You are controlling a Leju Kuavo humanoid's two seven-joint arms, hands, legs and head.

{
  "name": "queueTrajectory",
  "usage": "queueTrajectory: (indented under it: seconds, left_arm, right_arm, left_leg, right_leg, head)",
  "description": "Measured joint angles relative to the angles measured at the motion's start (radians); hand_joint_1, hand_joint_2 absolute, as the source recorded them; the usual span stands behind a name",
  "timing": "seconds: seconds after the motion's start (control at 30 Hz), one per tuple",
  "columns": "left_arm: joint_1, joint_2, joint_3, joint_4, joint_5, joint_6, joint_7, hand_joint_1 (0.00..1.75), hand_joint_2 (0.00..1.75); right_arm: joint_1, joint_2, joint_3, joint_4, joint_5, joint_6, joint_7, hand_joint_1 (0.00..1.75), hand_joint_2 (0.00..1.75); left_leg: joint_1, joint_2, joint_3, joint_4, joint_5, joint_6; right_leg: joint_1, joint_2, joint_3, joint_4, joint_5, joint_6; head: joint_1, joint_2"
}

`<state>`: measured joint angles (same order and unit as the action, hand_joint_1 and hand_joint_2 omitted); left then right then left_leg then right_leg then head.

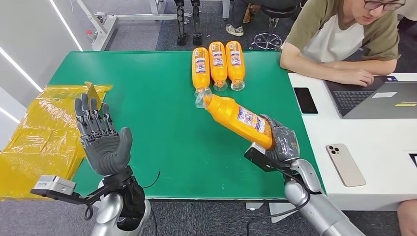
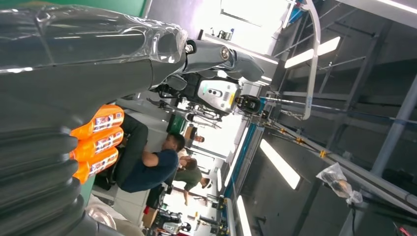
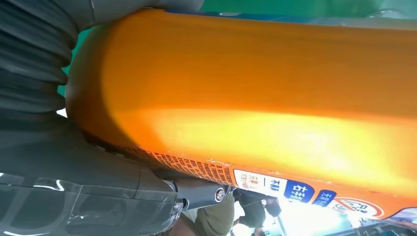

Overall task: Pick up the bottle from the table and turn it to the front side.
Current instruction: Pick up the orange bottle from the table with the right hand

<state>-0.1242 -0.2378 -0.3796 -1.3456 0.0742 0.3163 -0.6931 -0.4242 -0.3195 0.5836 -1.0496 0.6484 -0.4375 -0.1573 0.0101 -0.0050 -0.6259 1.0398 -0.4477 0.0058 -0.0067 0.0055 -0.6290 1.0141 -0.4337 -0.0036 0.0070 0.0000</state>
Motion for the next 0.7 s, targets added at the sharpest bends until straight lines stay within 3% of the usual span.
queueTrajectory:
  seconds: [0.13,0.3,0.4,0.53,0.7]
  left_arm:
    - [0.000,0.000,0.000,0.007,0.006,0.001,0.000,0.00,1.75]
    - [-0.008,-0.007,0.000,0.035,0.032,0.001,0.011,0.00,1.75]
    - [-0.016,-0.014,0.000,0.067,0.019,-0.003,0.041,0.00,1.75]
    - [-0.029,-0.020,-0.003,0.115,-0.023,-0.057,0.103,0.00,1.75]
    - [-0.050,-0.019,-0.026,0.185,-0.043,-0.161,0.143,0.00,1.75]
  right_arm:
    - [0.006,0.019,-0.018,0.000,-0.027,-0.026,-0.031,1.75,1.75]
    - [0.004,0.076,-0.032,-0.012,-0.184,-0.210,-0.232,1.75,1.75]
    - [0.014,0.134,-0.043,-0.039,-0.184,-0.231,-0.311,1.75,1.75]
    - [0.028,0.195,-0.028,-0.074,-0.196,-0.232,-0.332,1.75,1.75]
    - [0.027,0.221,0.052,-0.104,-0.216,-0.220,-0.314,1.75,1.75]
  left_leg:
    - [0.000,0.000,0.000,0.000,0.000,0.000]
    - [0.000,0.001,0.000,0.000,0.000,0.000]
    - [0.000,0.001,0.000,0.000,0.000,0.000]
    - [0.000,0.001,0.000,-0.001,0.000,0.000]
    - [0.001,0.001,-0.001,-0.001,0.000,0.000]
  right_leg:
    - [0.000,0.000,0.000,0.000,0.000,0.000]
    - [0.000,0.000,0.000,0.000,0.000,0.000]
    - [0.000,0.001,-0.001,0.000,0.000,0.000]
    - [0.000,0.001,-0.002,0.000,-0.001,-0.001]
    - [0.000,0.001,-0.002,0.000,-0.001,-0.001]
  head:
    - [0.000,0.000]
    - [0.000,0.000]
    - [0.000,0.000]
    - [0.000,0.000]
    - [0.000,0.000]
